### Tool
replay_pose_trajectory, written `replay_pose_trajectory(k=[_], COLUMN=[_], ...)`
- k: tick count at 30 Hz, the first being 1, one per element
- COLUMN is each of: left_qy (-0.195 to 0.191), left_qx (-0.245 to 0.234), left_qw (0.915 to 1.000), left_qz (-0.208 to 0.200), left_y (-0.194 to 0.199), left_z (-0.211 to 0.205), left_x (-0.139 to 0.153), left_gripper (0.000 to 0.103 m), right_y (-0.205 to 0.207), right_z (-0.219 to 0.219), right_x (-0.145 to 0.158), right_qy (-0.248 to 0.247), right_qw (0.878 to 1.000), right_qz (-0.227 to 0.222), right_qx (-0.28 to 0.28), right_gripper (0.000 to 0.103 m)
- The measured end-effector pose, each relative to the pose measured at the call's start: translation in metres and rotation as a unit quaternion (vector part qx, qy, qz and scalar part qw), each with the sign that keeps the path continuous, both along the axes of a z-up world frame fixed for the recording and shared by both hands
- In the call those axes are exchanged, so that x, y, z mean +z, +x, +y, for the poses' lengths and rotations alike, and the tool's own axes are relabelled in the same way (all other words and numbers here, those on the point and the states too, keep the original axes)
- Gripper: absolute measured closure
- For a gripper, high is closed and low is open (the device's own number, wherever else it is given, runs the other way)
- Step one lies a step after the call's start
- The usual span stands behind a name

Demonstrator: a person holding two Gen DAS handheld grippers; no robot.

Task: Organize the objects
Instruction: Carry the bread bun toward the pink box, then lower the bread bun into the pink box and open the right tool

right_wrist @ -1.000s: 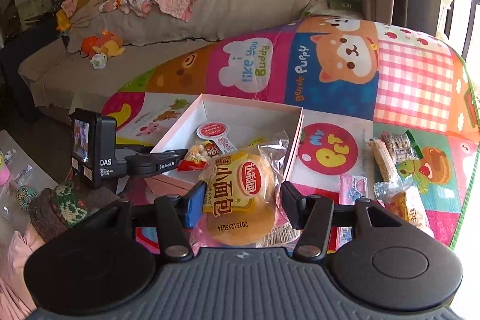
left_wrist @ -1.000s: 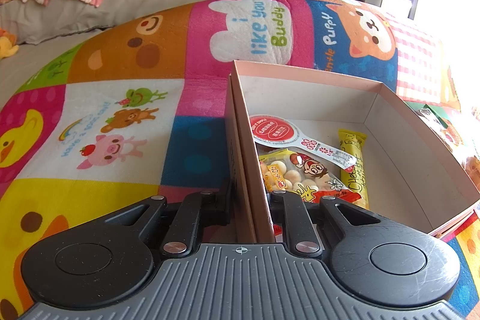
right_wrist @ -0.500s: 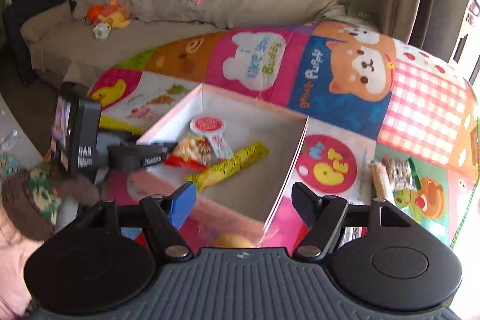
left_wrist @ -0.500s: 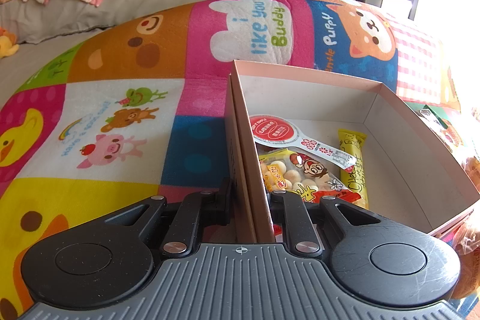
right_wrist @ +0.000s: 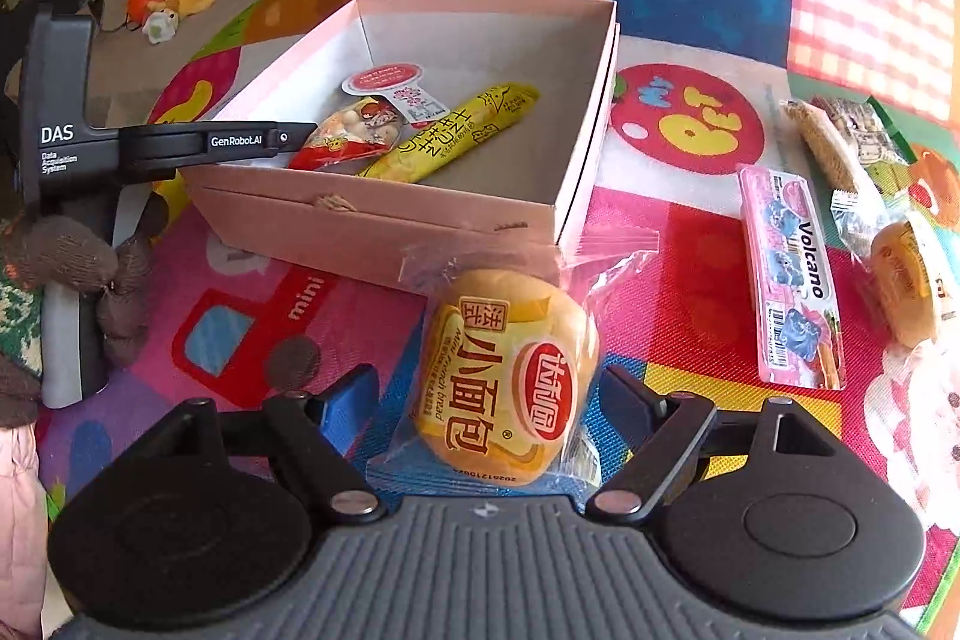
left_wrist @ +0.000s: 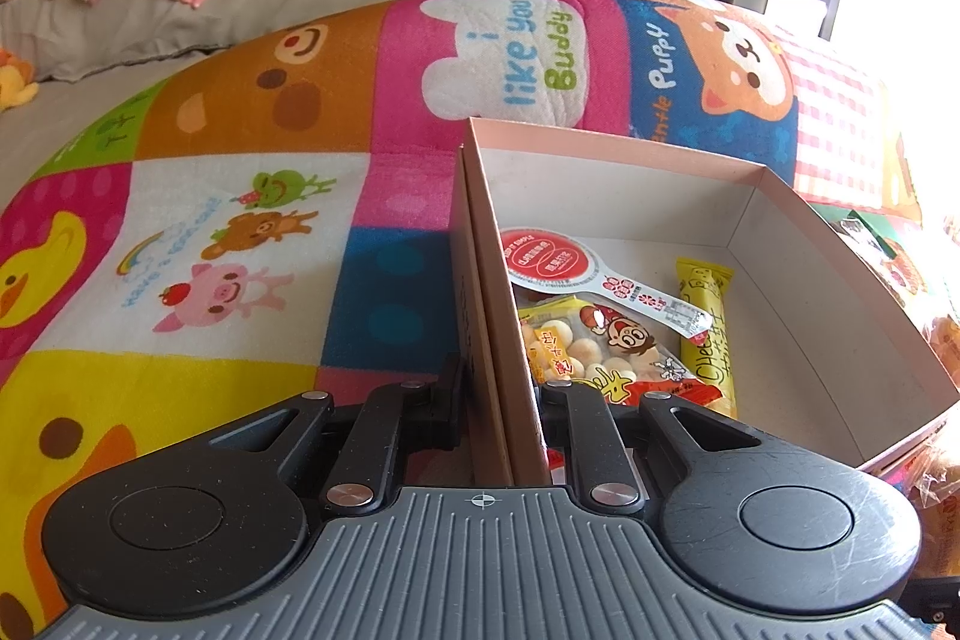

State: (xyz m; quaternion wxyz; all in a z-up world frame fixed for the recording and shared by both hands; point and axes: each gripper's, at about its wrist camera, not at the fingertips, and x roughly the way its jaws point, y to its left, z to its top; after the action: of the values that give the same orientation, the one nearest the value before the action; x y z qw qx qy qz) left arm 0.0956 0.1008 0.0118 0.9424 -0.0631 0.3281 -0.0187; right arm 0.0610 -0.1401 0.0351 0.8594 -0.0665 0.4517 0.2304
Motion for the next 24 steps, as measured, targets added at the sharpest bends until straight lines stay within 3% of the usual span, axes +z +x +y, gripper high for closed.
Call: replay_pose_trajectory(k=[1,5,13,20,24], left_qy=[0.0,0.009,0.006,-0.04,-0.039], left_qx=[0.0,0.003,0.008,0.011,0.016], left_qw=[1.0,0.9999,0.9996,0.9986,0.9987], left_qz=[0.002,0.01,0.027,0.033,0.029], left_y=[0.0,0.002,-0.004,-0.004,-0.001], left_z=[0.0,-0.003,-0.001,0.016,0.016], left_x=[0.0,0.003,0.014,0.024,0.026], left_gripper=[0.086,0.087,0.088,0.085,0.087], right_y=[0.0,-0.005,-0.017,-0.023,-0.024], right_z=[0.0,-0.005,-0.021,-0.028,-0.03], right_x=[0.0,0.005,0.009,0.005,0.001], right_qy=[-0.002,0.0,0.008,0.019,0.022], right_qw=[1.0,1.0,0.999,0.999,0.999], right_qz=[0.003,-0.012,-0.031,-0.033,-0.035], right_qx=[0.0,0.009,0.015,0.016,0.017], right_gripper=[0.041,0.047,0.048,0.048,0.048])
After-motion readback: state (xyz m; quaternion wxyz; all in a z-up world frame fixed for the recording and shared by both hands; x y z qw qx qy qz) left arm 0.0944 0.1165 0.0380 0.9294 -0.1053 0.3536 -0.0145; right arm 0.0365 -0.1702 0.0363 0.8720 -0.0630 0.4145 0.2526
